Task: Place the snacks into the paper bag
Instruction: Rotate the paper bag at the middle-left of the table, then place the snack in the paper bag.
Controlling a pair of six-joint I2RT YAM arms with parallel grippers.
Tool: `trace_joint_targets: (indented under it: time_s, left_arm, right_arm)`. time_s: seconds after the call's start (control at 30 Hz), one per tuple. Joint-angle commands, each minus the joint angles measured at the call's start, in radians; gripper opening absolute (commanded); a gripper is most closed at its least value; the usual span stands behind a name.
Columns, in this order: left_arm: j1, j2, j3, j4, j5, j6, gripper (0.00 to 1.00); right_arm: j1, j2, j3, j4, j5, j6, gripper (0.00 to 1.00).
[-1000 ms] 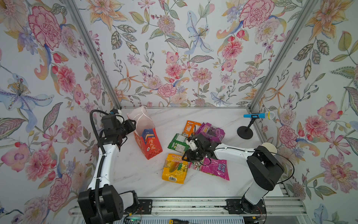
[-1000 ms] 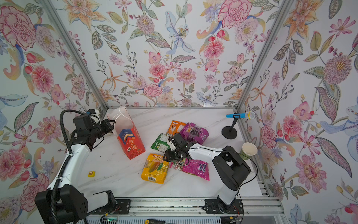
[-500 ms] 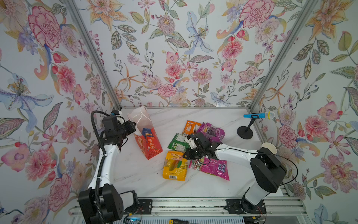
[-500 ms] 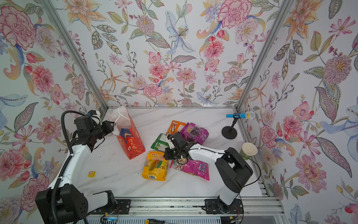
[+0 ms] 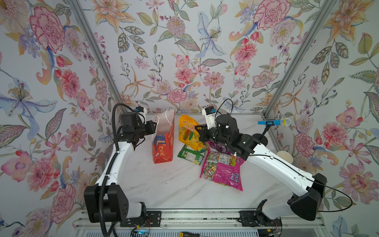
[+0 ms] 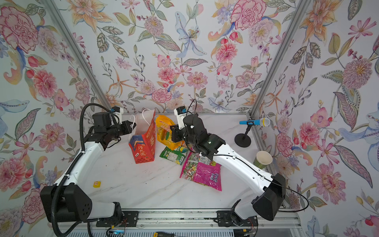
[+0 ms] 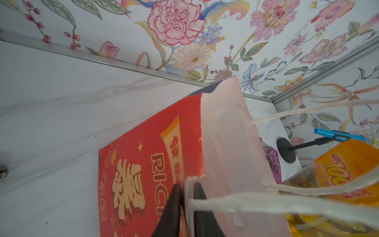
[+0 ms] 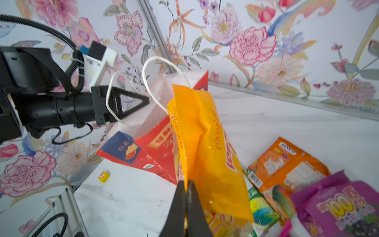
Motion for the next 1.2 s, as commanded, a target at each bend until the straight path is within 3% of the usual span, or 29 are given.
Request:
trace_joint_targets:
  time_s: [0.0, 0.23, 0.53, 0.73, 0.87, 1.0, 1.17]
  left_arm:
    - [-0.007, 0.011, 0.039, -0.037, 0.051, 0.054, 0.14]
    - [-0.007, 0.025, 0.074, -0.037, 0.12, 0.085, 0.12]
    - [-0.021, 0.036, 0.094, -0.015, 0.139, 0.069, 0.07]
    - [-0.021, 0.038, 0.083, -0.014, 0.115, 0.071, 0.1]
    - [-0.022, 0.042, 0.088, -0.015, 0.112, 0.071, 0.23]
    - [-0.021, 0.048, 0.109, -0.048, 0.076, 0.086, 0.63]
    - [-0.021, 0.06, 0.175, -0.152, -0.081, 0.142, 0.73]
  right_arm:
    - [0.003, 0.028, 0.122, 0.095, 0.079, -0.112, 0.0]
    - [-0.012, 0.054, 0.253, 0.15, 0.175, -0.248, 0.0]
    - [-0.057, 0.103, 0.401, 0.21, 0.112, -0.331, 0.0]
    - [-0.081, 0.162, 0.508, 0.218, 0.042, -0.333, 0.0]
    - [-0.089, 0.233, 0.649, 0.149, 0.029, -0.363, 0.0]
    - [-0.106, 0.267, 0.742, 0.125, -0.011, -0.357, 0.0]
    - [-0.109, 0.314, 0.819, 0.072, -0.045, -0.353, 0.0]
